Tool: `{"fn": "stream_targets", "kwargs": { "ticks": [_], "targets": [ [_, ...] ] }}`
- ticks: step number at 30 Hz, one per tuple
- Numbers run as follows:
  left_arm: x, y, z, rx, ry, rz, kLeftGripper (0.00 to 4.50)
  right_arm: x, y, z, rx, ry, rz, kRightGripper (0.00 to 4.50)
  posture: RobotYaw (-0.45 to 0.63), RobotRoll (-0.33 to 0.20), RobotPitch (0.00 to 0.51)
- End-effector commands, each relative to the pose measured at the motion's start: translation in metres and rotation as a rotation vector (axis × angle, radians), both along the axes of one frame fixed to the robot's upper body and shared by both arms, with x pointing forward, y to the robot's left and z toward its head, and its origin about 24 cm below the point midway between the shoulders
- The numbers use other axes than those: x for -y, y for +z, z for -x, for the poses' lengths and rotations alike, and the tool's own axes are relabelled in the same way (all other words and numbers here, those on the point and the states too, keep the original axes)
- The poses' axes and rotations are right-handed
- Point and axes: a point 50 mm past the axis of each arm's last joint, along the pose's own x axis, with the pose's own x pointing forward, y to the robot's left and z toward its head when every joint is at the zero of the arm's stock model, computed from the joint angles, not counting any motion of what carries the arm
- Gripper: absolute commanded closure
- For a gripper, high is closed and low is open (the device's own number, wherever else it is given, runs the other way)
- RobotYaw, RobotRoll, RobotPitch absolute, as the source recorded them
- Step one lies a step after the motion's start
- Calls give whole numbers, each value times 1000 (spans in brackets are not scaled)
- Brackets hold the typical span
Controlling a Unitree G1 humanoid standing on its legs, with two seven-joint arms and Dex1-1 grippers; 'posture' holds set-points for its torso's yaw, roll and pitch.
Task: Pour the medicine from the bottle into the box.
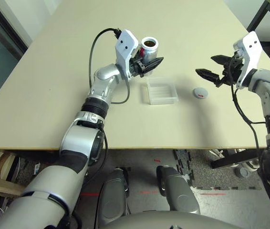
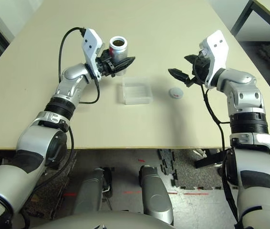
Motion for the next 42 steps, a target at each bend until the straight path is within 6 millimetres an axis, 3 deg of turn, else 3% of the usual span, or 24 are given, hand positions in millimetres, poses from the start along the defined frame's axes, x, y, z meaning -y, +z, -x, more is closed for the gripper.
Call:
{"fn": "stream_targets", "kwargs": {
  "ticks": [1,12,17,20,25,30,35,42],
  "targets": [
    [3,4,-2,46,1,-90,1871,0,1,8,-15,69,5,0,-271,0,140],
    [9,11,-9,162,60,-400,1871,-6,-7,16,-46,138,34,0,-283,0,138],
    [13,22,-13,323,146,-591,1871,-9,-9,17,-49,146,31,0,-287,0,136],
    [20,29,-13,564,173,-795,1871,-11,-11,17,-52,149,26,0,-286,0,135],
    [36,28,-7,1125,82,-1179,1871,-13,-14,18,-58,155,21,0,-285,0,134],
    [45,24,-4,1523,-46,-1339,1871,-16,-16,18,-69,168,29,0,-285,0,132],
    [48,28,-5,1687,-101,-1405,1871,-17,-16,18,-71,172,26,0,-284,0,131],
    [50,35,-7,1720,-87,-1437,1871,-19,-18,18,-72,176,19,0,-282,0,131]
  ]
}}
